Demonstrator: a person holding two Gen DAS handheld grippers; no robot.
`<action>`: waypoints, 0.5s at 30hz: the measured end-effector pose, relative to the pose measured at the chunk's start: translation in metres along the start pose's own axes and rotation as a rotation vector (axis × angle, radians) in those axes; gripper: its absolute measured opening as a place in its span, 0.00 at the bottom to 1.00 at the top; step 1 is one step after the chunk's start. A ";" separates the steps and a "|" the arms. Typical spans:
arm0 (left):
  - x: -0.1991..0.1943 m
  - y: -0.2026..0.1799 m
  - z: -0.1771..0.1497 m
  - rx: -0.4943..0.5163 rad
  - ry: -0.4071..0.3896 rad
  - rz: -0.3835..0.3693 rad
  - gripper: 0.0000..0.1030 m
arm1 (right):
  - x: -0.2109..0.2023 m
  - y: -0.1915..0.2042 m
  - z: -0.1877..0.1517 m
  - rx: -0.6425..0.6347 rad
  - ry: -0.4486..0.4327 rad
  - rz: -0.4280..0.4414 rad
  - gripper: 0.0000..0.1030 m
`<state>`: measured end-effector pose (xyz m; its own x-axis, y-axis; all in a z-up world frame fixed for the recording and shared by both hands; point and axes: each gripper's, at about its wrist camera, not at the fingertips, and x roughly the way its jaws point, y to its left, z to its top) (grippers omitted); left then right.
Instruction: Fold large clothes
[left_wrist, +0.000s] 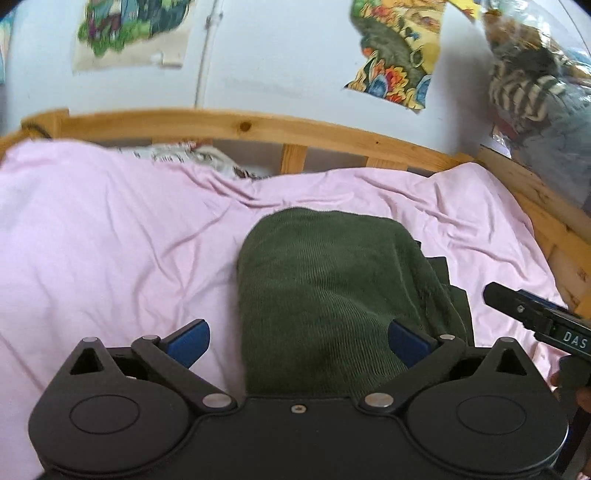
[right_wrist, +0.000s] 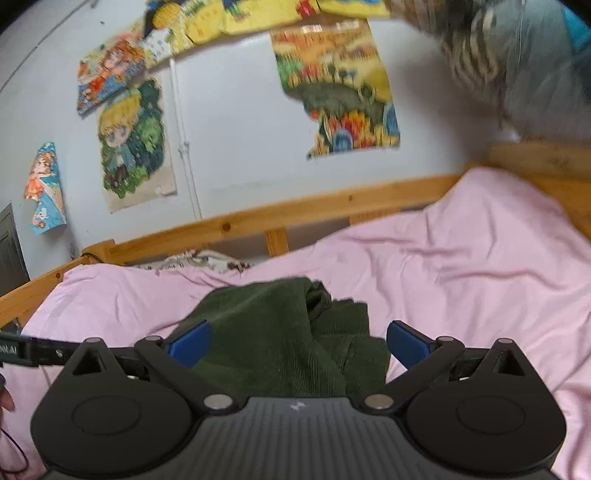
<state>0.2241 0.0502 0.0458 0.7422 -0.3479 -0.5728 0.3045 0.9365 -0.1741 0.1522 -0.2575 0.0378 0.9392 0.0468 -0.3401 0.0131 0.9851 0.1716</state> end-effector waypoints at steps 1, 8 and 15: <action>-0.008 -0.001 -0.001 0.006 -0.009 0.005 0.99 | -0.009 0.004 0.001 -0.009 -0.016 -0.003 1.00; -0.069 -0.002 -0.014 0.004 -0.059 0.027 0.99 | -0.061 0.033 -0.002 -0.057 -0.092 0.006 1.00; -0.103 0.001 -0.035 0.000 -0.055 0.052 0.99 | -0.093 0.051 -0.018 -0.108 -0.103 0.004 1.00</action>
<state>0.1272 0.0888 0.0763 0.7886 -0.3006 -0.5365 0.2644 0.9534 -0.1455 0.0593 -0.2089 0.0615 0.9696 0.0392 -0.2417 -0.0228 0.9973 0.0701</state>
